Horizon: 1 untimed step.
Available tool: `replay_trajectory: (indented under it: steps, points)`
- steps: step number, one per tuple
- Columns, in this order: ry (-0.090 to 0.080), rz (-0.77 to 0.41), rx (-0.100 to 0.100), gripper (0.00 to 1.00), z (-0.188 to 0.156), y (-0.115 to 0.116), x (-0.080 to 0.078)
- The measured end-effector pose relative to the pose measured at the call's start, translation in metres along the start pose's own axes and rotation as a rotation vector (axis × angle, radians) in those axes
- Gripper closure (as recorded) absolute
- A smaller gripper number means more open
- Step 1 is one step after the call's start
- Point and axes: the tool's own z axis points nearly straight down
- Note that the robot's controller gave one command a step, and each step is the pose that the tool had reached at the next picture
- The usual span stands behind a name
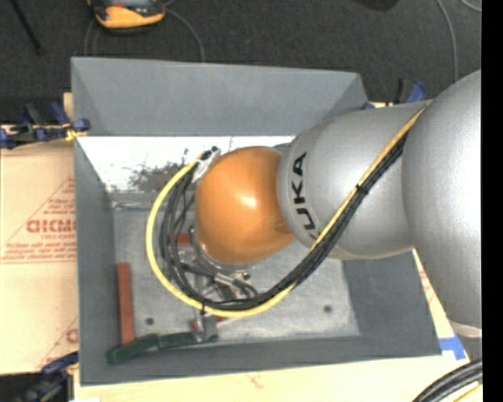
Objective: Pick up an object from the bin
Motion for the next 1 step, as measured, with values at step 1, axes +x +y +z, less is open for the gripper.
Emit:
replay_trajectory:
  steps: [1]
  points:
    - [-0.002,0.068,0.002,0.0,0.0347,-0.028,-0.0002]
